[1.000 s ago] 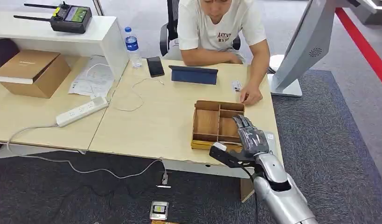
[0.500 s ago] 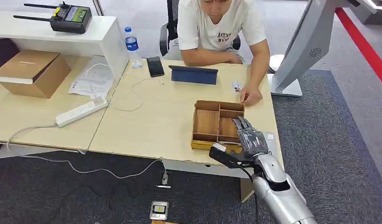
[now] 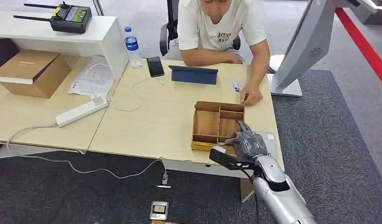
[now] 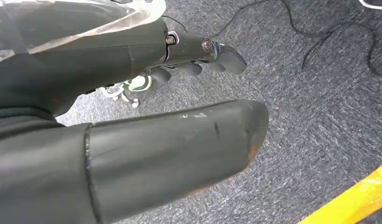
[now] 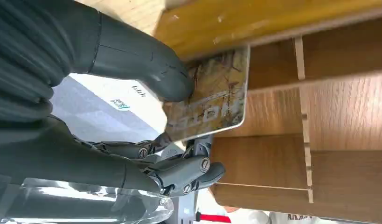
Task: Pass the card to the sensor for recognition and then transmit it.
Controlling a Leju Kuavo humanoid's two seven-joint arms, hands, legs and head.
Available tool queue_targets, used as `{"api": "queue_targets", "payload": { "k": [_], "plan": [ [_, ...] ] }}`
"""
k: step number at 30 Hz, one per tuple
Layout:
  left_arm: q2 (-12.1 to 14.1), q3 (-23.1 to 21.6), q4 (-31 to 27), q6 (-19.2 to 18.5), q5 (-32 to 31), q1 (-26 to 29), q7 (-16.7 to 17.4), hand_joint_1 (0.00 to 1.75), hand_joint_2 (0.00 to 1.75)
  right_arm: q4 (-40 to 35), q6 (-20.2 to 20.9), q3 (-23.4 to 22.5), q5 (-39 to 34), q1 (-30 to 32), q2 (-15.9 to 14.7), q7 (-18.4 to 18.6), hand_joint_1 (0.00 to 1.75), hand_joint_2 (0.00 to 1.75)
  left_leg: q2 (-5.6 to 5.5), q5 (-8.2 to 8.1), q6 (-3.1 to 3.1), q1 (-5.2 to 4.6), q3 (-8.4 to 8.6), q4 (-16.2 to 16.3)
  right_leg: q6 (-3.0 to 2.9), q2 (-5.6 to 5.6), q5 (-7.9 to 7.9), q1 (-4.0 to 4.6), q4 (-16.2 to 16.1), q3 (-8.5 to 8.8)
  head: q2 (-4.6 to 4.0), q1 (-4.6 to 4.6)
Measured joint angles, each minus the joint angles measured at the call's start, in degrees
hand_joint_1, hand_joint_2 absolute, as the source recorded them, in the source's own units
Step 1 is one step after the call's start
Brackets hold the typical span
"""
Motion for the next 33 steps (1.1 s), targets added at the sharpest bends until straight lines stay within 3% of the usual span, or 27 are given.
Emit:
{"api": "queue_targets", "payload": {
  "k": [16, 22, 33],
  "plan": [
    [0.0, 0.1, 0.0, -0.2, -0.6, 0.0, -0.1, 0.00, 0.00, -0.2, -1.9, -0.1, -1.0, 0.0, 0.1, 0.0, 1.75, 1.75, 0.00, 0.00, 0.00, 0.00, 0.00, 0.0, 0.00, 0.00, 0.00, 0.00, 0.0, 0.00, 0.00, 0.00],
    [0.0, 0.1, 0.0, -0.2, -0.9, 0.0, -0.6, 0.00, 0.00, -3.9, -2.9, -1.6, -2.3, -0.2, 0.0, 0.0, 1.75, 1.75, 0.00, 0.00, 0.00, 0.00, 0.00, 0.0, 0.00, 0.00, 0.00, 0.00, 0.0, 0.00, 0.00, 0.00],
    [-0.2, 0.1, 0.0, -0.2, -2.0, 0.0, -1.0, 0.00, 0.00, -20.1, 4.1, -7.1, -2.2, -2.5, -2.3, 2.4, 1.75, 1.75, 0.01, 0.00, 0.00, -0.01, 0.01, 0.0, 0.00, 0.00, 0.01, -0.01, 0.0, -0.01, -0.02, 0.00]
  ]
}}
